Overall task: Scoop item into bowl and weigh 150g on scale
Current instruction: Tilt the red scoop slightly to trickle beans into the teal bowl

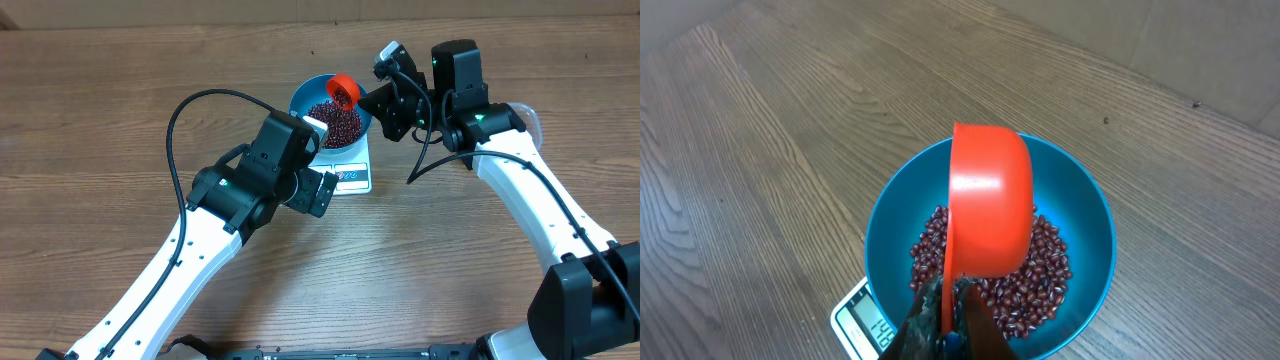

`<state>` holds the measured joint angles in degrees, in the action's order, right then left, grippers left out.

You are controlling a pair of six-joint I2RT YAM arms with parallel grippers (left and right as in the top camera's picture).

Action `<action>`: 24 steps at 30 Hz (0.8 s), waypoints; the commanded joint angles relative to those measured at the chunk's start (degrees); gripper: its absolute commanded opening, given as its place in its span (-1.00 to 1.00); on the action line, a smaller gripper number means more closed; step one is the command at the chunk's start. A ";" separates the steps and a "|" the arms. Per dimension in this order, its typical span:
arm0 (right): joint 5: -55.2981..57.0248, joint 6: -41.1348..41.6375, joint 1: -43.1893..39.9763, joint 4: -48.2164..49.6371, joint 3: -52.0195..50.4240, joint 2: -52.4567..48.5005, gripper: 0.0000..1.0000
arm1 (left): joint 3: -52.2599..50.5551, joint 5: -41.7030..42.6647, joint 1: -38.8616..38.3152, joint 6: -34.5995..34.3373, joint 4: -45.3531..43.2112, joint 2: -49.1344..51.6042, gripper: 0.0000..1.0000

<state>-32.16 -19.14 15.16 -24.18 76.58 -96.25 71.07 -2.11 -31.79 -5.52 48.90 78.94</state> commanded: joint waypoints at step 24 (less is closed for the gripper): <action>1.07 -0.61 0.37 0.92 0.33 1.57 -0.93 | 0.70 0.24 -0.11 1.27 -0.02 0.46 0.99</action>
<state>-31.31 -19.53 15.16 -23.18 76.58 -96.27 71.07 -2.11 -31.79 -5.52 48.90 78.94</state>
